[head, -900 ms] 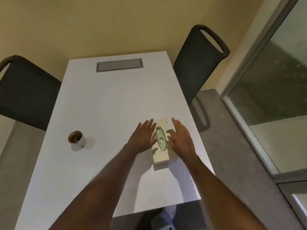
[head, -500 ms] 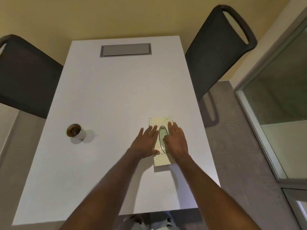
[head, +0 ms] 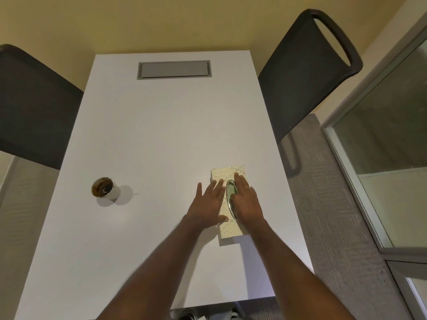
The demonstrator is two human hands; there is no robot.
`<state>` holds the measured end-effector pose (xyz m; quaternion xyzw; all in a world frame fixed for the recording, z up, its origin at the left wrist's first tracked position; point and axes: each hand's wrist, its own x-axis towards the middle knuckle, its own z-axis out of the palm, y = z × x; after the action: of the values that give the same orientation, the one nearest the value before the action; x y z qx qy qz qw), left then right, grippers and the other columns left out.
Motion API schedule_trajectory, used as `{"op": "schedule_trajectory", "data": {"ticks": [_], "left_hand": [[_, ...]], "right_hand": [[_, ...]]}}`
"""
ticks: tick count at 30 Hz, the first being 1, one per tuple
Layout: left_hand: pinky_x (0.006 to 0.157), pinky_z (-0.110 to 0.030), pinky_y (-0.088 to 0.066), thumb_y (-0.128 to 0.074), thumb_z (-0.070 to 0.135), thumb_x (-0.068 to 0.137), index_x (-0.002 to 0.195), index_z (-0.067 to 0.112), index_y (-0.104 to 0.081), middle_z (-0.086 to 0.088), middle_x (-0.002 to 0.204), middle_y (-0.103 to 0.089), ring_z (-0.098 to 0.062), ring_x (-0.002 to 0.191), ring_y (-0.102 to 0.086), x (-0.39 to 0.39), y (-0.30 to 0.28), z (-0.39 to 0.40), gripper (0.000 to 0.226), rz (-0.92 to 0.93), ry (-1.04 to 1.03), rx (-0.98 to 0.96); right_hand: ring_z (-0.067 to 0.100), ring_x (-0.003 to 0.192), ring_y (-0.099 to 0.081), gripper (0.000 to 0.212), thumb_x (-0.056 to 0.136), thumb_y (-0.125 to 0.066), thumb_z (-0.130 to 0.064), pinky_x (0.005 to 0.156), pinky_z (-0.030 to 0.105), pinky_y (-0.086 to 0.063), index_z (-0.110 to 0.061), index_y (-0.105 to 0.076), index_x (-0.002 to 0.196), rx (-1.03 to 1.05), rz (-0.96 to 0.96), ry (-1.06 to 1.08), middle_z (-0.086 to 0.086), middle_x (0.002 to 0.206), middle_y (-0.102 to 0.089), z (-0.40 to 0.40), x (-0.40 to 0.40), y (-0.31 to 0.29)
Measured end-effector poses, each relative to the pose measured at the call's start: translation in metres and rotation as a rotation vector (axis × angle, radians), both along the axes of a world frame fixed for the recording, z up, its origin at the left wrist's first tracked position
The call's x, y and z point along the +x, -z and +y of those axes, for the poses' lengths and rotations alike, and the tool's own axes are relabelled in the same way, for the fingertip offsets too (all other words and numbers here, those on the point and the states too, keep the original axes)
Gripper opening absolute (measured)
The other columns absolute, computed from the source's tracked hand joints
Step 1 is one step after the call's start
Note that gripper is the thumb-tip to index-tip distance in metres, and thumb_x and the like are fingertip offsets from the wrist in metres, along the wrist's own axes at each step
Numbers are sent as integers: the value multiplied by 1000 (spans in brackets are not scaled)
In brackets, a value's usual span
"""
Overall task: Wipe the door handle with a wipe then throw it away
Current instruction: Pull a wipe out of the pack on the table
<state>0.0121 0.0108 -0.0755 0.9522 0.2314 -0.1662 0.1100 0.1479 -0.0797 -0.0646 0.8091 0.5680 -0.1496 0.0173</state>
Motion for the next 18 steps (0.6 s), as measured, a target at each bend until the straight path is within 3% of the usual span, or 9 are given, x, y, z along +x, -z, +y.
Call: {"op": "schedule_trajectory", "data": {"ticks": [3,8,14,18], "left_hand": [[122,-66,-6,-56,68,89,162,9,-9,-7,173,6,-27,159,2,-2,3,1,105,-6,-5,-5],[121,-67,-7,-55,68,89,162,8,-9,-7,173,7,-26,159,3,-1,2,1,105,-11,-7,-14],[120,-67,-8,-57,66,90,161,8,-9,-9,173,6,-28,159,1,0,-2,-2,104,14,-17,9],[121,-67,-8,-56,66,90,161,8,-8,-8,172,7,-28,159,2,0,-7,-3,103,20,-27,-7]], "right_hand": [[34,152,-18,55,98,-47,-7,107,50,-44,1,-33,150,-7,32,-33,18,166,-16,0,4,-5],[30,134,-43,60,86,-58,-11,86,38,-52,2,-43,143,66,64,-35,12,148,-45,-11,11,-14],[27,104,-52,17,88,-55,-14,71,40,-51,-2,-60,99,293,212,146,10,112,-56,-20,0,-37],[18,87,-53,6,86,-60,-11,75,38,-49,-7,-56,84,492,516,386,5,94,-54,-32,-6,-67]]}}
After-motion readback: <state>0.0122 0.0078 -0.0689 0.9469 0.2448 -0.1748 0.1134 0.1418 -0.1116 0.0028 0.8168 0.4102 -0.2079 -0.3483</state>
